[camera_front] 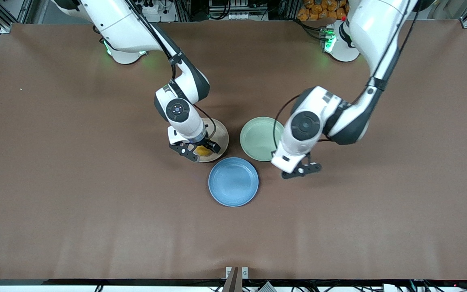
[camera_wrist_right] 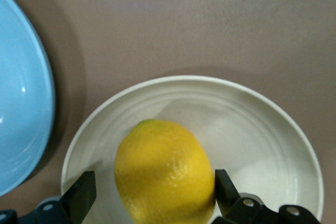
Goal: Pick lemon and lettuce from plates
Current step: 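Lift the lettuce with the left gripper while the right gripper grasps the lemon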
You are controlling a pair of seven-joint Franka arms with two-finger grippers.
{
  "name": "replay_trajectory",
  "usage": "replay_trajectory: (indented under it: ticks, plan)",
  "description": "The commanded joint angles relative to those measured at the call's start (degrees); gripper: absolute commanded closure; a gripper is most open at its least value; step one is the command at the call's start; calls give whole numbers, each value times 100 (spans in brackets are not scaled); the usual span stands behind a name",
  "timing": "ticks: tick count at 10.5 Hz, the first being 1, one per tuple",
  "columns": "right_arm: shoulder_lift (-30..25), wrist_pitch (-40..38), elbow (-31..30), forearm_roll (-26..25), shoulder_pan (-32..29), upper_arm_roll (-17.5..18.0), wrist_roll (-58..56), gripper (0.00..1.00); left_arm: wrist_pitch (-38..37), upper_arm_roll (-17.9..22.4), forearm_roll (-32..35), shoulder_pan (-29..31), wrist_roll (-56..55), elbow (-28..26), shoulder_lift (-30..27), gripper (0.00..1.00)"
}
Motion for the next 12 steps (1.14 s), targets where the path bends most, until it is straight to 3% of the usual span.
replay_trajectory:
  ticks: [1,6,7,9,10,12]
  plan:
    - [83,116,0,-37,86,-68,163,0,-51,-38,132,514,789,-133,-60,100]
    - [268,371,0,-37,139,-129,163,0,-174,-29,185,1191,2125,-195,98,100]
    - [268,371,1,-37,183,-138,163,12,-174,-29,316,1375,2380,-195,160,100]
    - [277,371,1,-37,183,-156,154,47,-165,-38,685,1604,2672,-195,274,100]
    - [268,353,9,-37,157,-147,137,56,-165,-38,721,1692,2699,-204,283,100]
    - [224,257,18,-37,96,-147,67,58,-156,-38,721,1798,2813,-204,318,100]
